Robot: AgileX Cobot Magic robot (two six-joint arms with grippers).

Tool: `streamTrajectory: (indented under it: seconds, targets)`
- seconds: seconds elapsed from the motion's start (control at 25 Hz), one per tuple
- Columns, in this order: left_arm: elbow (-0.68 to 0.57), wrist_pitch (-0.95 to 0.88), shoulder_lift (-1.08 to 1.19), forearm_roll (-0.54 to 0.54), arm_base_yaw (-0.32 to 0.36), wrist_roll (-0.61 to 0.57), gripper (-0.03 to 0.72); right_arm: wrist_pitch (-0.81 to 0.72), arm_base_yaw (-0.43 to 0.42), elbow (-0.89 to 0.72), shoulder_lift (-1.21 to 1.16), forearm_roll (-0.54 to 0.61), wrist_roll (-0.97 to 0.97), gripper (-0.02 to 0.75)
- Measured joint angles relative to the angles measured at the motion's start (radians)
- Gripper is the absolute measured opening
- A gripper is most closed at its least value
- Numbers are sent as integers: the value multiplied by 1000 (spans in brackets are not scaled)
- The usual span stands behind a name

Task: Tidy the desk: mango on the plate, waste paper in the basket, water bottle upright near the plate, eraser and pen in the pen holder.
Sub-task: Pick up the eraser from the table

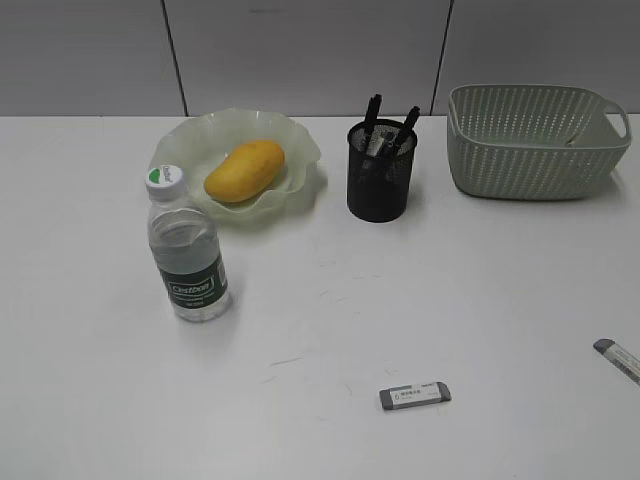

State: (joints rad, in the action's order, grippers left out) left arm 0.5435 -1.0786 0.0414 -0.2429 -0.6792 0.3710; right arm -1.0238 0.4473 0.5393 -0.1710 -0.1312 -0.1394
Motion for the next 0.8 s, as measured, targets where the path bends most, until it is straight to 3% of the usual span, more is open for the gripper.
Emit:
streamTrajectory:
  seconds: [0.16, 0.32, 0.44, 0.6, 0.8]
  targets:
    - [-4, 0, -43, 1, 35, 0, 460, 8, 0, 49, -315, -131, -53, 256]
    - [-4, 1, -47, -1, 135, -5, 458, 50, 0, 101, -705, -203, -61, 264]
    - [-4, 1, -48, -2, 228, -7, 448, 147, -15, 117, -866, -223, -61, 310]
    - [-4, 1, -48, -1, 338, -14, 437, 267, -126, 123, -1005, -198, -31, 363]
    - [-4, 1, -48, 1, 423, -34, 435, 427, -333, 138, -1139, -19, 139, 379]
